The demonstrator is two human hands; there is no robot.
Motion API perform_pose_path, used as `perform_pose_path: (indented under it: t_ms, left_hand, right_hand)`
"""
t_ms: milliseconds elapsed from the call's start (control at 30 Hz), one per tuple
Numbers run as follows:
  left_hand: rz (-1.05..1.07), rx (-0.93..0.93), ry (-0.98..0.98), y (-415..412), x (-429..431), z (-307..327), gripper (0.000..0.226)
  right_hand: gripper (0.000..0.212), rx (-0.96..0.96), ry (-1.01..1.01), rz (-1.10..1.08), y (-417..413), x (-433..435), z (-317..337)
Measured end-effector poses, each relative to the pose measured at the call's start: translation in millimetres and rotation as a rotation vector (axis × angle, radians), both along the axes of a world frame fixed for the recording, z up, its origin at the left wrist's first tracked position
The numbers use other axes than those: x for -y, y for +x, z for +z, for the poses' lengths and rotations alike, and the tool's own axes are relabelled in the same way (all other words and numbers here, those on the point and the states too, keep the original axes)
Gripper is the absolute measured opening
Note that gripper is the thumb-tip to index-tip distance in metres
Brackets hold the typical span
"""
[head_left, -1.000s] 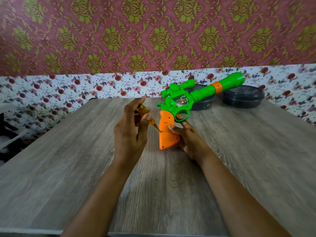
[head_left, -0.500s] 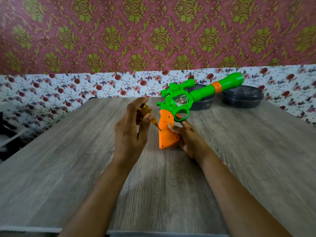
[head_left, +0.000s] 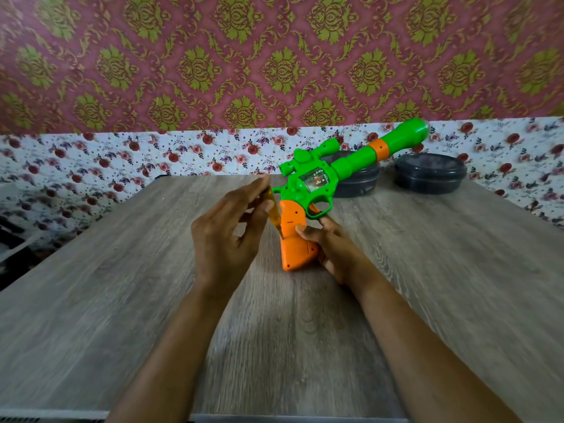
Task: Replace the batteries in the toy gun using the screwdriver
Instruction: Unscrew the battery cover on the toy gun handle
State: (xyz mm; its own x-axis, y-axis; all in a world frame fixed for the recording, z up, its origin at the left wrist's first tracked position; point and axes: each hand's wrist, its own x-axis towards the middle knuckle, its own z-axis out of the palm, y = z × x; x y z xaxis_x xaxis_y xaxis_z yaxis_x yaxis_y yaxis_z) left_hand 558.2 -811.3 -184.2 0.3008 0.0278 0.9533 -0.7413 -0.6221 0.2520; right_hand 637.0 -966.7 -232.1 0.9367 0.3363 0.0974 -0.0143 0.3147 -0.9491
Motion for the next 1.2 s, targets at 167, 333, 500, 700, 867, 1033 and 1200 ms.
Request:
perform_pose_path:
  t_ms: [167, 333, 500, 700, 867, 1033, 1200]
  left_hand:
    - [-0.039, -0.055, -0.160, -1.5, 1.0, 2.4, 0.030]
    - [0.026, -0.108, -0.131, -0.3, 0.3, -1.1, 0.021]
    - [0.005, -0.173, -0.039, 1.7, 0.9, 0.7, 0.029]
    - [-0.083, -0.187, 0.030, 3.0, -0.4, 0.8, 0.038]
    - [-0.042, -0.159, -0.053, 0.2, -0.2, 0.5, 0.019]
    - [-0.007, -0.168, -0.155, 1.6, 0.0, -0.9, 0.032]
    - [-0.005, -0.199, -0.162, 2.9, -0.7, -2.1, 0.026]
  right_hand:
    - [0.045, 0.016, -0.023, 0.010, 0.4, 1.0, -1.1]
    - [0.044, 0.008, -0.011, 0.005, -1.4, 1.8, 0.0]
    - [0.047, 0.009, -0.004, -0.015, -1.4, 1.5, 1.1]
    - [0.047, 0.030, -0.040, -0.008, 0.3, 1.6, -0.6]
    - [0.049, 0.034, -0.049, -0.005, 1.3, 1.4, -1.5]
    - [0.055, 0.024, -0.060, -0.001, 2.8, 1.4, -3.3]
    - [0.049, 0.025, -0.057, -0.002, 2.2, 2.4, -1.7]
